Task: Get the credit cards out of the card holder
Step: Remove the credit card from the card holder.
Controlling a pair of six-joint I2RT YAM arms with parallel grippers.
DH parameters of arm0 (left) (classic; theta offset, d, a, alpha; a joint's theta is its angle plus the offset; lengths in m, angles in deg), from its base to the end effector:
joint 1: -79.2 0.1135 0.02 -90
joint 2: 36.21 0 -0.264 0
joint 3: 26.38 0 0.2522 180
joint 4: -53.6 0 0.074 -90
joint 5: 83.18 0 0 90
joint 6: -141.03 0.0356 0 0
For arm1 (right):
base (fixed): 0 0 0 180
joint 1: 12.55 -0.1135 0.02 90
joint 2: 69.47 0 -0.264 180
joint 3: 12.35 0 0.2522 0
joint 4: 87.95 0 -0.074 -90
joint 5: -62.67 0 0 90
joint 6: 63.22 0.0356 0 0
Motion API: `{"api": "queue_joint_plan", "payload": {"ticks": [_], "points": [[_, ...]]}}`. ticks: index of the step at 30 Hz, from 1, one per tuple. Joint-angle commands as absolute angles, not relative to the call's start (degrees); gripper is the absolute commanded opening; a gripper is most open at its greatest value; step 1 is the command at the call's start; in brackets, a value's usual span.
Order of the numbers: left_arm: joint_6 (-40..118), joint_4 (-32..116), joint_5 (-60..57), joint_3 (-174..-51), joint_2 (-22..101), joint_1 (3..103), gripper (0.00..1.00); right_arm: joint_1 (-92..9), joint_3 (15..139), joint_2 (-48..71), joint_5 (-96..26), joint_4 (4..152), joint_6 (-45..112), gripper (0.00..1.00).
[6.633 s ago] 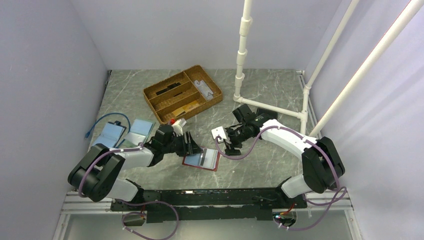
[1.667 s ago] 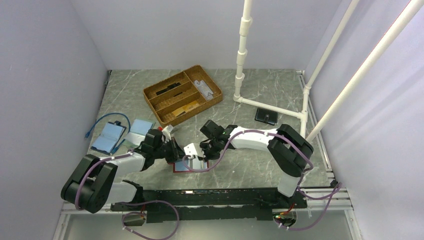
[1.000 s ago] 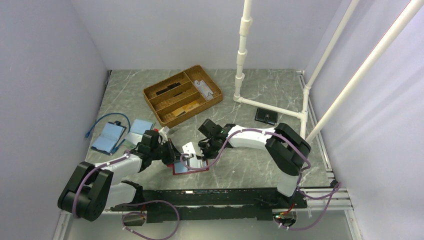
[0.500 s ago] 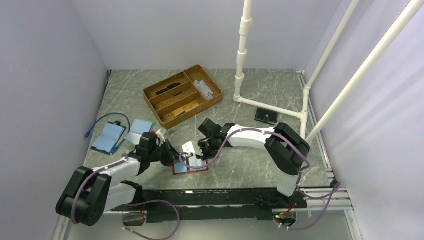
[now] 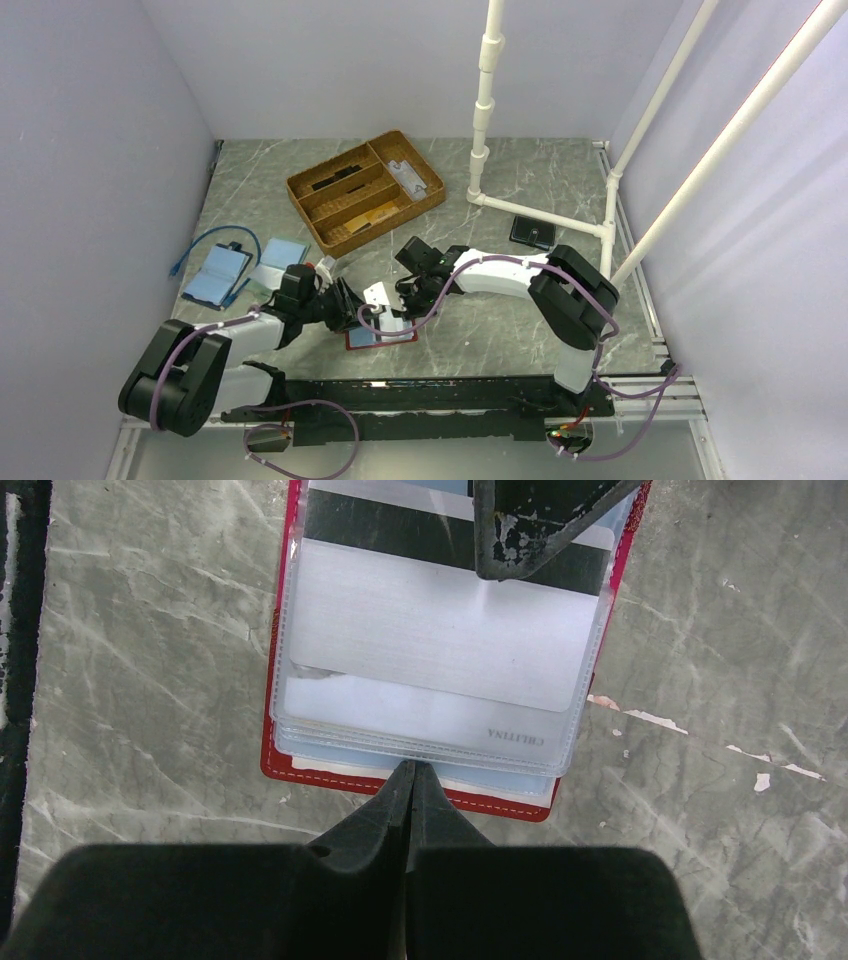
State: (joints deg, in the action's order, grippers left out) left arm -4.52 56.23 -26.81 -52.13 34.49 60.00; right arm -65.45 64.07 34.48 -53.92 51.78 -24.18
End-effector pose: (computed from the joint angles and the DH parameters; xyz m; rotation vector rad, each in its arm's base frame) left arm 0.1709 -0.0804 0.1147 -0.4663 2.4992 -1.2811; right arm 0.1968 0.2866 0.1552 -2.1974 1.5625 0.6453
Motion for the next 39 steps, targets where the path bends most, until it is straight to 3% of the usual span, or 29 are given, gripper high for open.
{"api": "queue_joint_plan", "payload": {"ticks": [1,13,17,20,24,32,39], "points": [[-4.38,54.98,-25.31,-50.6,34.16,60.14,0.41,-64.27,62.54,38.35,-46.52,45.59,-24.28,0.0],[-8.12,67.69,-27.54,-49.65,44.99,58.75,0.34,-65.02,62.67,38.9,-46.25,45.51,-24.17,0.0],[-7.97,67.77,-27.11,-49.59,45.76,58.72,0.2,-65.02,62.67,38.9,-46.05,45.5,-24.11,0.0],[-7.57,67.31,-26.75,-49.62,45.61,58.72,0.0,-65.02,62.76,39.03,-45.9,45.37,-24.11,0.0],[-6.02,62.23,-25.03,-50.29,41.67,58.72,0.0,-65.02,62.85,39.17,-44.84,45.26,-23.85,0.0],[-1.03,31.39,-13.16,-55.66,20.37,58.81,0.0,-64.03,63.55,40.3,-42.71,44.38,-23.15,0.0],[-0.31,23.95,-11.37,-57.36,13.42,59.73,0.0,-62.7,63.65,40.61,-41.71,44.01,-22.8,0.0]]}}
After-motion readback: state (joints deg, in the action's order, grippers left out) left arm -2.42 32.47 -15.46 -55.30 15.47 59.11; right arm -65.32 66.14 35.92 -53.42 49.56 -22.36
